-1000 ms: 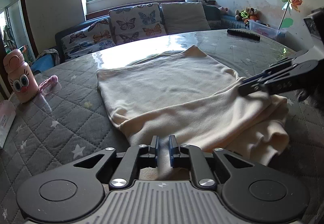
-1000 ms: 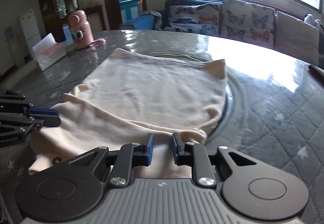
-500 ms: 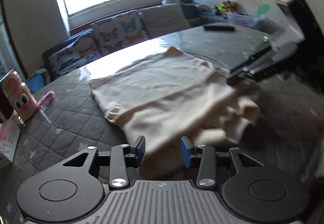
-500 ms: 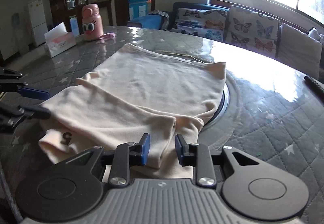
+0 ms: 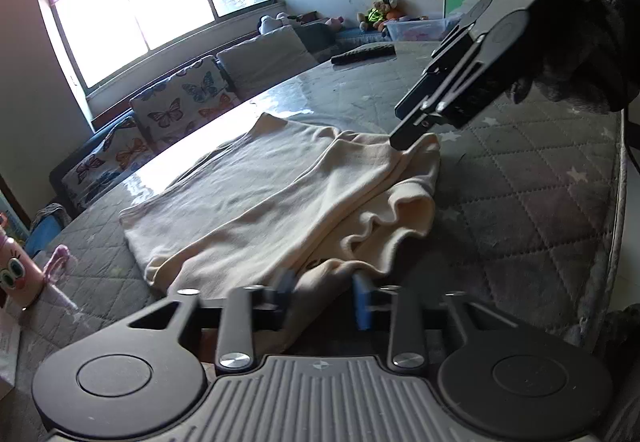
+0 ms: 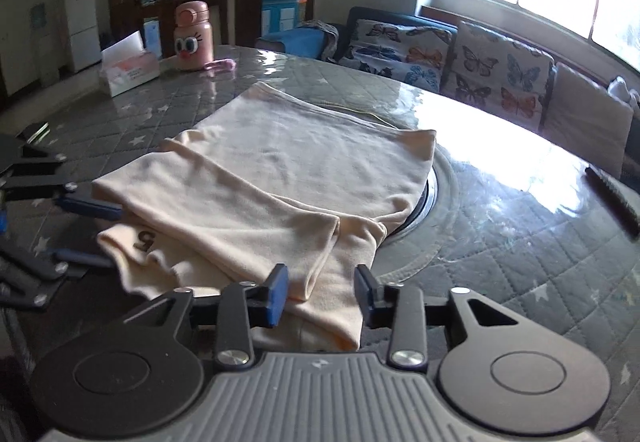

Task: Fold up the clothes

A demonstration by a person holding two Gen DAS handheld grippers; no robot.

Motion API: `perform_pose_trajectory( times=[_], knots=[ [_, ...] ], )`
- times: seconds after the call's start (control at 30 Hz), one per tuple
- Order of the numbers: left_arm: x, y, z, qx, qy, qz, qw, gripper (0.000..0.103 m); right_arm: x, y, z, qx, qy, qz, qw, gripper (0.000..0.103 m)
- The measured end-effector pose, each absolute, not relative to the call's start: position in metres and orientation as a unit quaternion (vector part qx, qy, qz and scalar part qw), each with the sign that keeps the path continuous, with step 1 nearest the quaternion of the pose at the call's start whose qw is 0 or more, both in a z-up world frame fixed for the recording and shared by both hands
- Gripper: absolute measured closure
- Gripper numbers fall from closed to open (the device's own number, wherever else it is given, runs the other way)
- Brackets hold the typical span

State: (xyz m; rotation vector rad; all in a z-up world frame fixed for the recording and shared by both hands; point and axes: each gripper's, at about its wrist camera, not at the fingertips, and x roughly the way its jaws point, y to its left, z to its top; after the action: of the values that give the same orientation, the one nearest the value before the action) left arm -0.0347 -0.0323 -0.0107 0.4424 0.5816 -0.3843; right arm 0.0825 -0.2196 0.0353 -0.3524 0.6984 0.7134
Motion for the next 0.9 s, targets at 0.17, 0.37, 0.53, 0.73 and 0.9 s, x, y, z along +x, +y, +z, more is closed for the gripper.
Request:
perform_pose_trajectory(
  times=[0.17,0.37,0.53,0.73,0.9],
  knots=[
    [-0.025,-0.024,-0.002,0.189,0.278,-0.18,0.924,0.093,0.064,-0.22,0.041,-0.198,0.322,0.374,0.847,0.05],
    [-0.004,-0.01,0.017,0.154,0.275,-0.167,0.934,0.094,0.048,-0.213,0.036,-0.232,0.308,0.417,0.824,0.042],
    [0.012,-0.003,0.024,0.135,0.279,-0.166,0.936,0.094,0.05,-0.195,0.025,-0.245,0.285,0.421,0.826,0.042],
    [0.009,0.001,0.021,0.131,0.289,-0.169,0.933,0.089,0.07,-0.184,0.018,-0.208,0.306,0.422,0.828,0.08],
    [-0.012,0.001,0.016,0.148,0.284,-0.154,0.935,0.057,0.081,-0.188,0.025,-0.166,0.326,0.421,0.83,0.087]
  ],
)
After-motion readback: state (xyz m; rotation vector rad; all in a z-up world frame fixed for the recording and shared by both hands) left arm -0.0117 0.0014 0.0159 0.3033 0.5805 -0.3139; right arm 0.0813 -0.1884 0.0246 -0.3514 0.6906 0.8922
